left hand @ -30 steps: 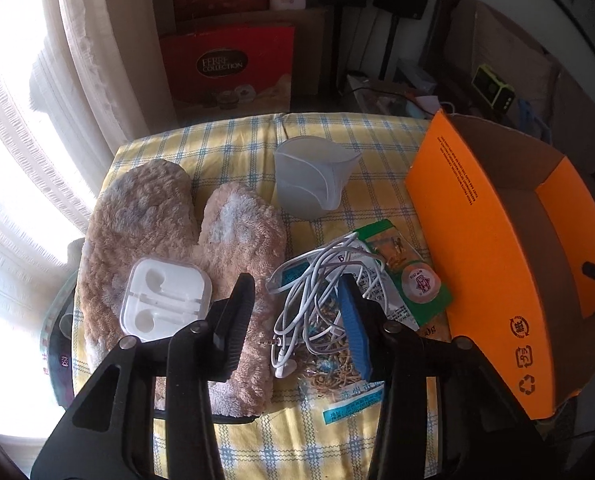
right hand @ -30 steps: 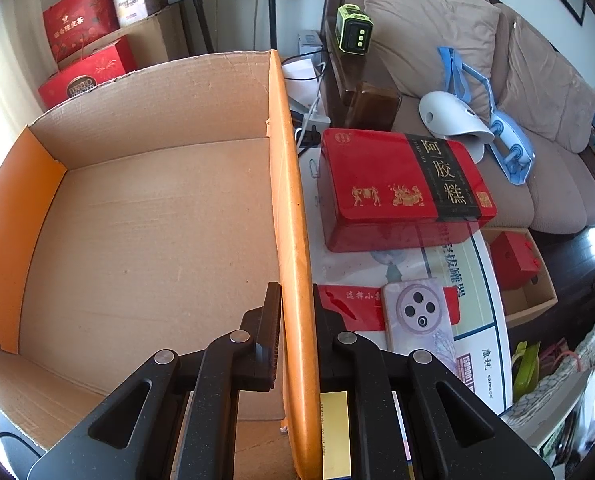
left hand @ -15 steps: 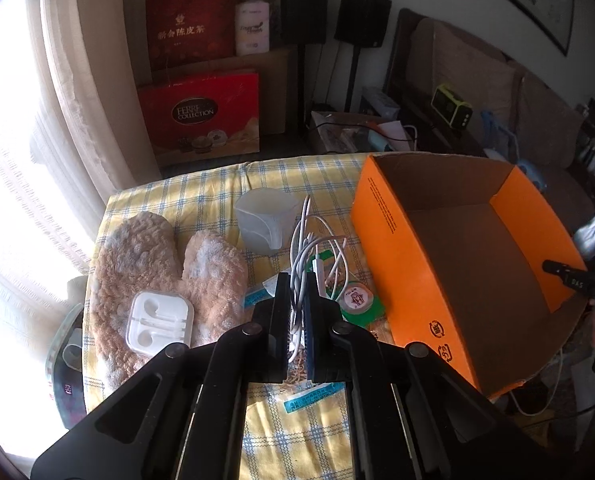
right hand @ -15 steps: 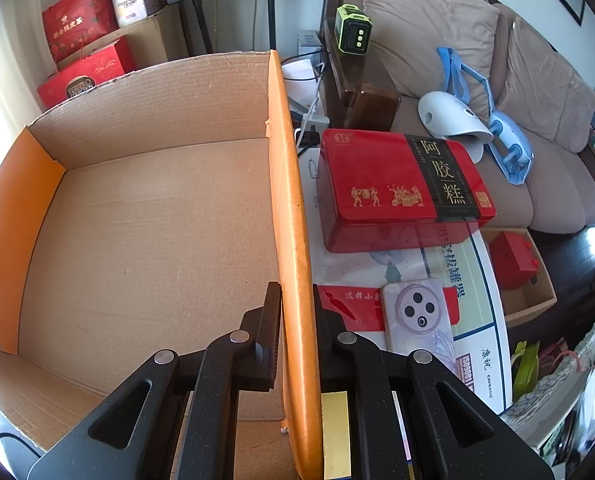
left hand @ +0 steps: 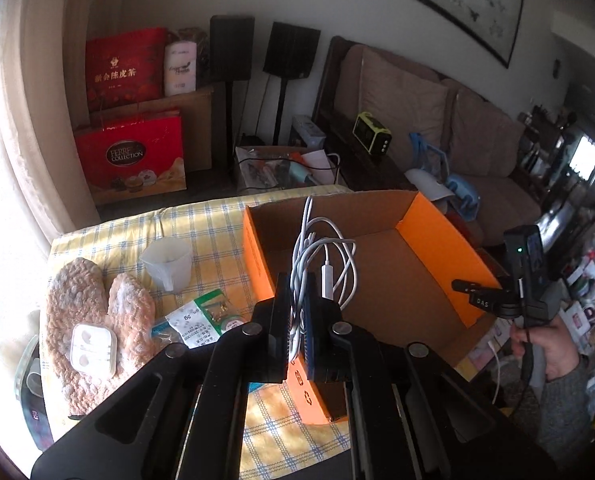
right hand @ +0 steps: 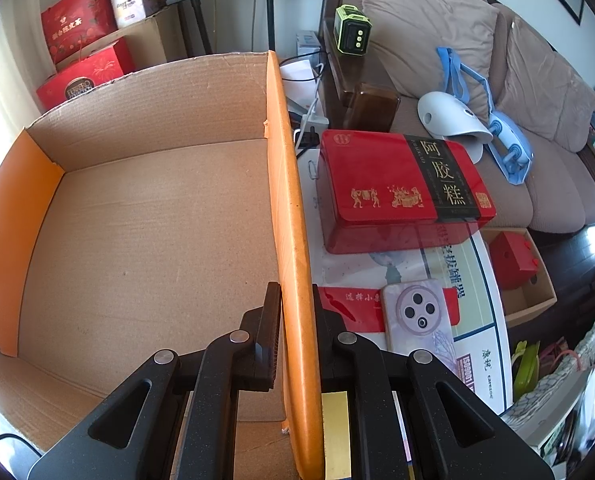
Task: Organize objects
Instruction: 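Grasp the white wired earphones with the left gripper and lift, then carry the earphones into the orange box and open the left gripper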
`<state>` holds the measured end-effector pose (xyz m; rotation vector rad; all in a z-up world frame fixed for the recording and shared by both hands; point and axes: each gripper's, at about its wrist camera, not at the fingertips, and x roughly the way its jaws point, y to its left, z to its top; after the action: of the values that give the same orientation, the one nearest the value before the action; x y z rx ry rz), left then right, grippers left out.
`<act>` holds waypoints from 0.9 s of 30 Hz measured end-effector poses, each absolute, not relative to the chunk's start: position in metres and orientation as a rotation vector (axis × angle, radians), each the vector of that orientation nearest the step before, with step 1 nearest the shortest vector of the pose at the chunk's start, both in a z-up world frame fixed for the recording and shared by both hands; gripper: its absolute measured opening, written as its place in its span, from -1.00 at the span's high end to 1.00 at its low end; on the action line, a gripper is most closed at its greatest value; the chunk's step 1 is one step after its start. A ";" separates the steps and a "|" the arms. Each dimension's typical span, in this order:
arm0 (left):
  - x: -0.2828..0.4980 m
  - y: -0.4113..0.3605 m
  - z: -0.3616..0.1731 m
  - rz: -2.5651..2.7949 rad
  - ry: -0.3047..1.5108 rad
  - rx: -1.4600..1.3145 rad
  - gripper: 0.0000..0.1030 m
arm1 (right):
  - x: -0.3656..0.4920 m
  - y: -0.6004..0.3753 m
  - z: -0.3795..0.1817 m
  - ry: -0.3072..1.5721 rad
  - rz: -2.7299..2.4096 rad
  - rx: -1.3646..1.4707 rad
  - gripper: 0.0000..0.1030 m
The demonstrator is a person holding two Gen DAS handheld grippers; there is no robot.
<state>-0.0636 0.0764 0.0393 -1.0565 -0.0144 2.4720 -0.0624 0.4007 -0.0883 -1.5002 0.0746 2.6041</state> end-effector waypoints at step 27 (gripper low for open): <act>-0.069 0.165 -0.043 2.308 0.116 -1.258 0.76 | -0.062 0.400 -0.089 0.069 2.604 -1.496 0.78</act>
<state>-0.0691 0.1650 -0.0432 -1.2580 0.1164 2.3083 -0.0620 0.4004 -0.0886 -1.4963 0.0694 2.6042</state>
